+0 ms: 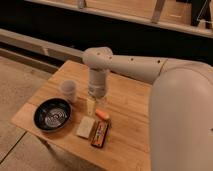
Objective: Place the pepper on the white sponge
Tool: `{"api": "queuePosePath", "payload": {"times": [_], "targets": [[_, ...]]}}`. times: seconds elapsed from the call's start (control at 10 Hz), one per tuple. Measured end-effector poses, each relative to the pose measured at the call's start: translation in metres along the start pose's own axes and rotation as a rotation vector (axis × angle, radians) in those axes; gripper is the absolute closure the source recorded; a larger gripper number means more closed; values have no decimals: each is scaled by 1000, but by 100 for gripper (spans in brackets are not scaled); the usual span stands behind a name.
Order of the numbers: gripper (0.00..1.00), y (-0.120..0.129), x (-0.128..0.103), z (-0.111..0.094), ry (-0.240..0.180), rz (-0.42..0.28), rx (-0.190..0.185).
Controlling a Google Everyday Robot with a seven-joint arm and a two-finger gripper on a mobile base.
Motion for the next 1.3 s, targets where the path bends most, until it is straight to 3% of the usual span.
{"api": "queuePosePath", "payload": {"times": [0.1, 0.2, 0.4, 0.6, 0.8, 0.9, 1.0, 1.1, 1.3], "targets": [[35, 10, -12, -5, -68, -77, -50], [35, 12, -12, -8, -92, -139, -63], [35, -2, 7, -10, -55, -230, -28], [35, -37, 51, -25, 91, -347, 123], [35, -50, 68, -43, 195, -467, 260], [35, -47, 67, -44, 202, -491, 279], [35, -38, 63, -41, 198, -528, 298], [35, -22, 57, -34, 161, -557, 292], [35, -8, 56, -18, 85, -555, 250]]}}
